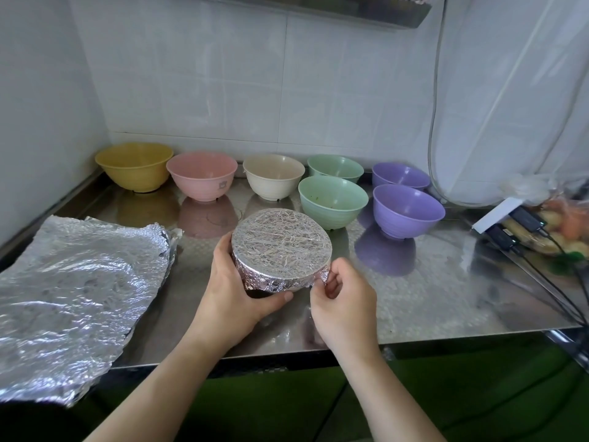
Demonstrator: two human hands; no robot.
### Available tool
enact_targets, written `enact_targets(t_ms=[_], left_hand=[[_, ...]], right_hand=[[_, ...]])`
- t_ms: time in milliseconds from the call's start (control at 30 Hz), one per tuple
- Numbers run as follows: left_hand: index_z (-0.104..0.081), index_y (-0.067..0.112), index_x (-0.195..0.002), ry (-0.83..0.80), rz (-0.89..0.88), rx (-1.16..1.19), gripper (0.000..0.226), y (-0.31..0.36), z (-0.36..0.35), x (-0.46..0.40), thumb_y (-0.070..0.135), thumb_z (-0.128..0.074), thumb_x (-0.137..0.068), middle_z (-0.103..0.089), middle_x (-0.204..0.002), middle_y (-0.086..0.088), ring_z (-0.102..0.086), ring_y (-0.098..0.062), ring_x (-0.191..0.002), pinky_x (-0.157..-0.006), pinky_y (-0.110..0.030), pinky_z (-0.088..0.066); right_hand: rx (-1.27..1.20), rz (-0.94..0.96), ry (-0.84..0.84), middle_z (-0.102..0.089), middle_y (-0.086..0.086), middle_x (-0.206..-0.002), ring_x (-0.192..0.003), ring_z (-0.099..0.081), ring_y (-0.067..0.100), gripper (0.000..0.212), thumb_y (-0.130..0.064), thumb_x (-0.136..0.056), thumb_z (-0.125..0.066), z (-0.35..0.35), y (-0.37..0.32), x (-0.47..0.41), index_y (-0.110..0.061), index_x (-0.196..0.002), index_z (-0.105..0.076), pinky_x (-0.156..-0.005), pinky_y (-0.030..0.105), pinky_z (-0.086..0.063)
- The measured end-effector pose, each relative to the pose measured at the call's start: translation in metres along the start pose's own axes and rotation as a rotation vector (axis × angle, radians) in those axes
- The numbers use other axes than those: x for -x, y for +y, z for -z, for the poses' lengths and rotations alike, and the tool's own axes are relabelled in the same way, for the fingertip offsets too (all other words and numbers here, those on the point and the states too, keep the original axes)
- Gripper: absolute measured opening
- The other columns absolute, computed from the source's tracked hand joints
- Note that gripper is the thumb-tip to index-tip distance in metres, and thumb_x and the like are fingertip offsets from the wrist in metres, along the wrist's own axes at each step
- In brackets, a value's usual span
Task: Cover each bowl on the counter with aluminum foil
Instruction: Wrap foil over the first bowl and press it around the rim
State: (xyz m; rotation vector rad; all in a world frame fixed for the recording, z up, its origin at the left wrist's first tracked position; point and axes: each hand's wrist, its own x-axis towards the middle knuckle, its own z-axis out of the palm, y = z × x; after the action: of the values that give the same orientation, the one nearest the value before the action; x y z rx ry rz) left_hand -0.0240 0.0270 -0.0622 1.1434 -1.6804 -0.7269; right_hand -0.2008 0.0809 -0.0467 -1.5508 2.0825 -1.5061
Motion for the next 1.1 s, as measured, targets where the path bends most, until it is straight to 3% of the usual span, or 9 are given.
enact_targets(t_ms=[67,233,300,367,567,733,900,1000,1100], left_hand=[[-0.019,0.031,-0.155,0.000,0.000,0.002,0.132,0.000,0.000,0.000,0.048,-0.102,-0.053,-0.042,-0.151,0.010,-0.041,-0.001,-0.142,-0.119,-0.030,-0.037],[-0.020,0.037,-0.153,-0.005,0.005,0.017,0.128,0.001,0.000,0.001,0.050,-0.101,-0.055,-0.042,-0.151,0.013,-0.041,0.001,-0.141,-0.119,-0.030,-0.037],[-0.020,0.035,-0.154,-0.005,0.009,0.013,0.128,0.001,0.000,0.001,0.051,-0.100,-0.055,-0.043,-0.151,0.013,-0.042,0.001,-0.141,-0.117,-0.027,-0.037],[-0.020,0.033,-0.154,-0.004,0.010,0.012,0.130,0.002,0.001,0.001,0.054,-0.100,-0.055,-0.044,-0.151,0.013,-0.043,0.002,-0.140,-0.113,-0.022,-0.036],[-0.020,0.038,-0.153,-0.009,0.010,0.020,0.129,0.004,0.001,0.002,0.059,-0.099,-0.053,-0.046,-0.151,0.015,-0.044,0.003,-0.139,-0.114,-0.026,-0.039],[-0.020,0.037,-0.152,-0.010,0.015,0.024,0.129,0.004,0.001,0.002,0.059,-0.099,-0.053,-0.046,-0.150,0.015,-0.044,0.003,-0.139,-0.114,-0.026,-0.040],[-0.022,0.035,-0.152,-0.019,0.015,0.022,0.128,0.001,0.000,0.001,0.058,-0.099,-0.053,-0.046,-0.150,0.013,-0.045,0.000,-0.139,-0.116,-0.031,-0.041],[-0.021,0.033,-0.153,-0.022,0.019,0.033,0.129,0.001,0.001,0.001,0.055,-0.100,-0.053,-0.045,-0.150,0.013,-0.043,0.001,-0.139,-0.117,-0.031,-0.039],[-0.020,0.037,-0.154,-0.035,0.010,0.064,0.133,0.001,0.000,0.001,0.053,-0.101,-0.050,-0.042,-0.152,0.014,-0.040,0.002,-0.142,-0.120,-0.029,-0.035]], right_hand=[[0.044,-0.008,0.014,-0.047,-0.002,-0.061,-0.061,-0.048,0.020,0.030,-0.013,-0.084,-0.064,-0.004,-0.002,0.001,-0.020,-0.071,-0.038,-0.059,0.047,-0.046],[0.195,0.025,0.024,-0.054,-0.005,-0.070,-0.068,-0.057,0.025,0.019,-0.015,-0.088,-0.062,-0.013,-0.006,0.006,-0.023,-0.080,-0.047,-0.060,0.035,-0.038],[0.296,0.044,0.019,-0.062,0.003,-0.082,-0.077,-0.064,0.031,0.008,-0.016,-0.092,-0.062,-0.015,-0.009,0.009,-0.016,-0.091,-0.054,-0.062,0.036,-0.041],[0.397,0.064,0.010,-0.065,0.007,-0.090,-0.083,-0.067,0.033,0.011,-0.016,-0.091,-0.065,-0.016,-0.012,0.012,-0.011,-0.098,-0.058,-0.064,0.038,-0.046],[0.559,0.135,0.011,-0.066,0.007,-0.077,-0.073,-0.065,0.030,0.019,-0.014,-0.072,-0.079,-0.022,-0.008,0.020,-0.010,-0.084,-0.065,-0.059,0.036,-0.052],[0.563,0.163,-0.027,-0.065,0.006,-0.078,-0.078,-0.061,0.030,0.008,-0.013,-0.071,-0.069,-0.020,-0.006,0.023,-0.009,-0.077,-0.066,-0.062,0.039,-0.053],[0.373,0.095,-0.076,-0.063,0.001,-0.086,-0.091,-0.057,0.028,0.019,-0.002,-0.070,-0.054,-0.008,-0.001,0.021,-0.011,-0.077,-0.069,-0.073,0.039,-0.052],[0.161,-0.085,0.013,-0.055,-0.003,-0.104,-0.101,-0.057,0.024,0.029,-0.001,-0.076,-0.059,0.006,-0.004,0.013,-0.017,-0.100,-0.061,-0.082,0.034,-0.046],[-0.065,-0.184,-0.167,-0.049,-0.007,-0.142,-0.132,-0.051,0.014,0.072,-0.012,-0.076,-0.068,0.011,-0.003,0.000,-0.022,-0.144,-0.044,-0.112,0.034,-0.043]])
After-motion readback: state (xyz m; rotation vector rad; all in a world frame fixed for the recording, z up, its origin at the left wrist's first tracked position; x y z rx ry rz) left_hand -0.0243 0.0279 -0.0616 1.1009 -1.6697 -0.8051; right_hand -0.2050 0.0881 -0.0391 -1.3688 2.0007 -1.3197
